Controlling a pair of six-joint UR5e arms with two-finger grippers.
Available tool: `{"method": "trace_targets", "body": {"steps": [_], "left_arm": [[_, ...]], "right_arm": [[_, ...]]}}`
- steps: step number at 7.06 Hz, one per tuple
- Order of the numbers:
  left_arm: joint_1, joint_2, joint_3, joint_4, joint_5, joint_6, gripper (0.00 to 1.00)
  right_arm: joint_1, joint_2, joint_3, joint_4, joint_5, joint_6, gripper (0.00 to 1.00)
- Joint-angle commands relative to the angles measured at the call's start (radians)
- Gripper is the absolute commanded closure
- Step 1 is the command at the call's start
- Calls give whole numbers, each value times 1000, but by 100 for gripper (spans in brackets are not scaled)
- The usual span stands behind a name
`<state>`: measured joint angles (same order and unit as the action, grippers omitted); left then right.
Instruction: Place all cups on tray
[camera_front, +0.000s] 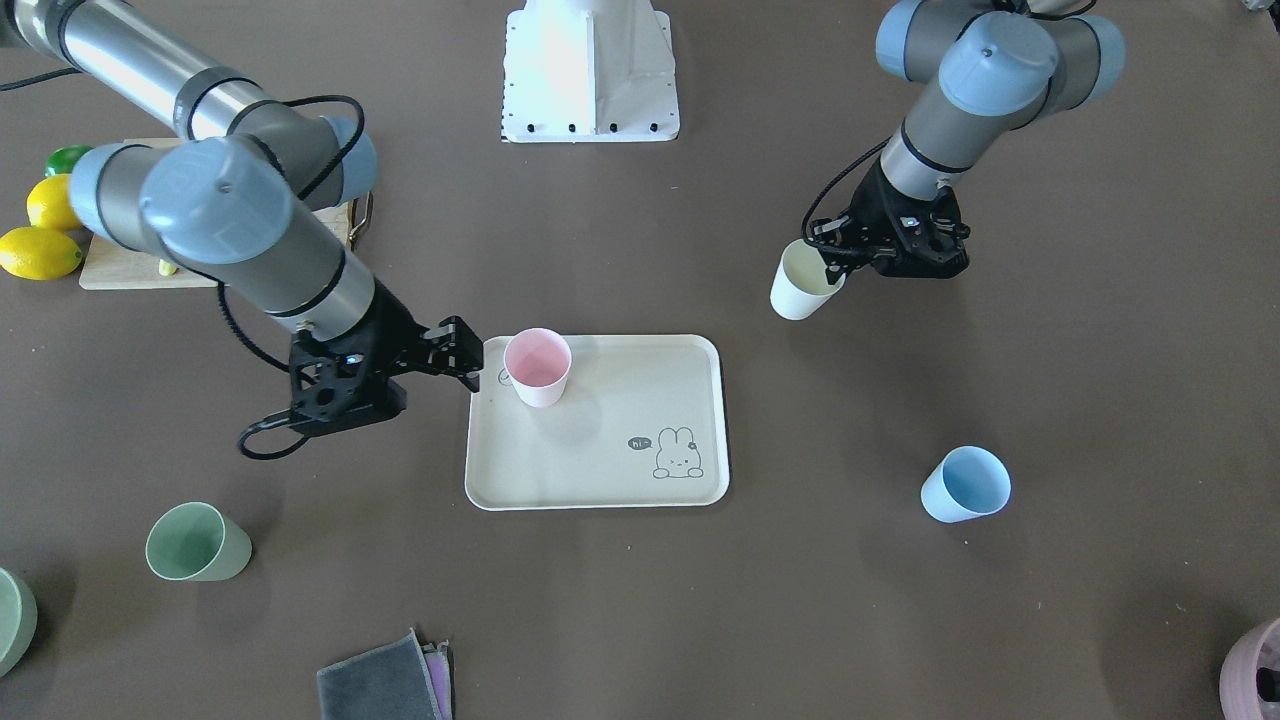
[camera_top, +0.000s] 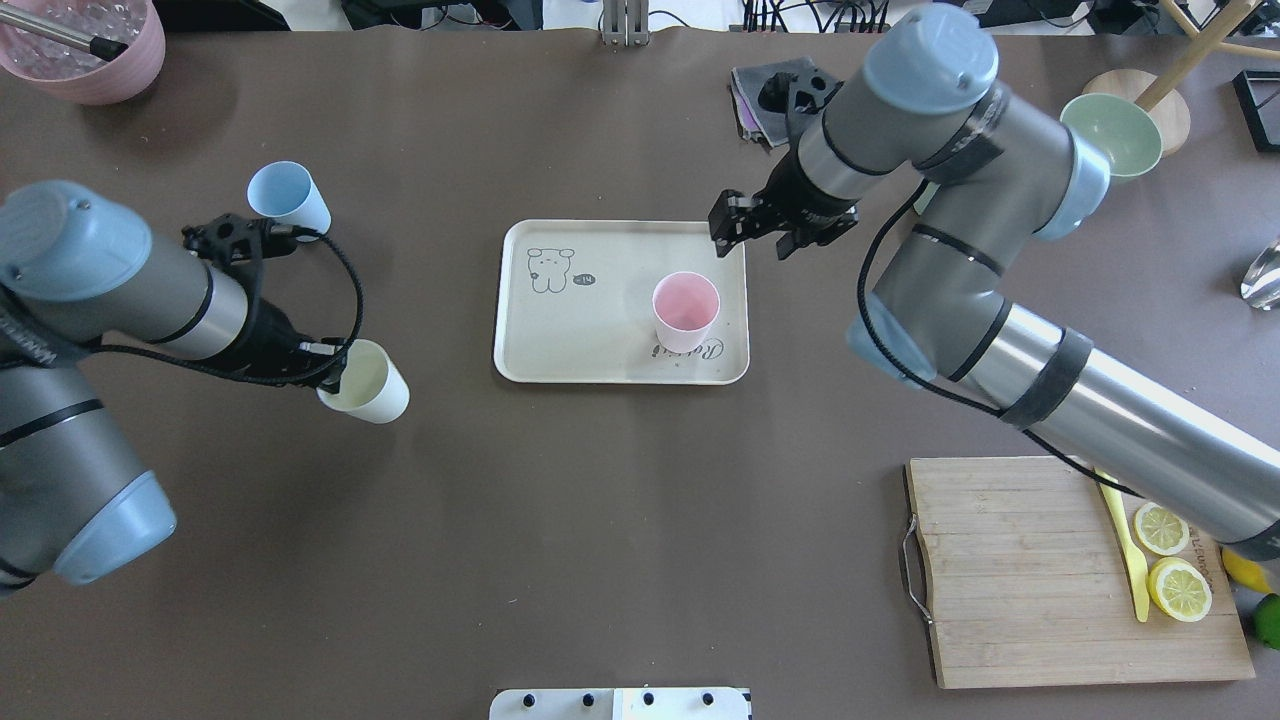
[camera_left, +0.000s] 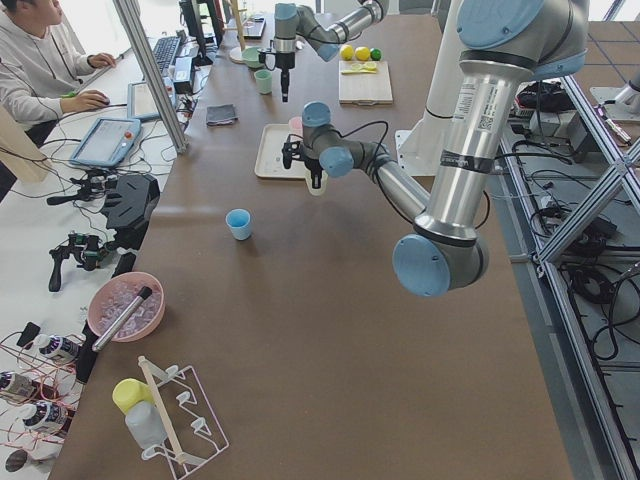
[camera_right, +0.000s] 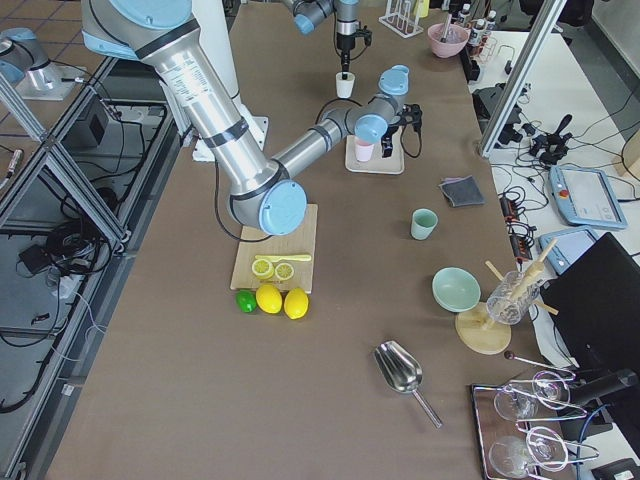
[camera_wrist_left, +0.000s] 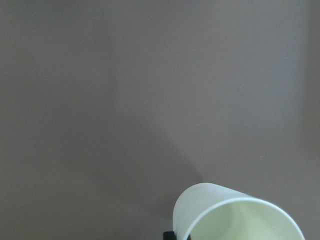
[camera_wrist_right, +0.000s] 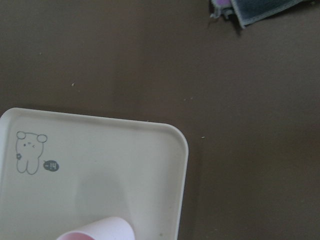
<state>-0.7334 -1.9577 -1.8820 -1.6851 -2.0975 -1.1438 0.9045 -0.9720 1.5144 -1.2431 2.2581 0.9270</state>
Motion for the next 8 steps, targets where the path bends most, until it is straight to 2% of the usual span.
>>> {"method": "trace_targets", "body": {"steps": [1,2,3,4,5,6,8], "left_arm": [[-4,-239,180,65,2,-64,100],[0,-333,324,-3,4,-104,100],[0,-357,425,-113,14,-126,100],[2,-359,460,-152,28,-145,100],[9,-359,465,-162,40,-148,74],[29,-365,469,-176,74,-148,3],[34,-377,471,-177,90,-172,2]], "right_arm": [[169,-79,-76,-1,88,-245,0],[210,-82,-133,-1,112,-319,0],[243,-94,-182,1,116,-377,0],[258,-102,-213,1,129,-413,0],[257,-102,-239,2,129,-409,0],[249,-106,-256,4,124,-392,0],[243,-90,-299,5,118,-303,4]]}}
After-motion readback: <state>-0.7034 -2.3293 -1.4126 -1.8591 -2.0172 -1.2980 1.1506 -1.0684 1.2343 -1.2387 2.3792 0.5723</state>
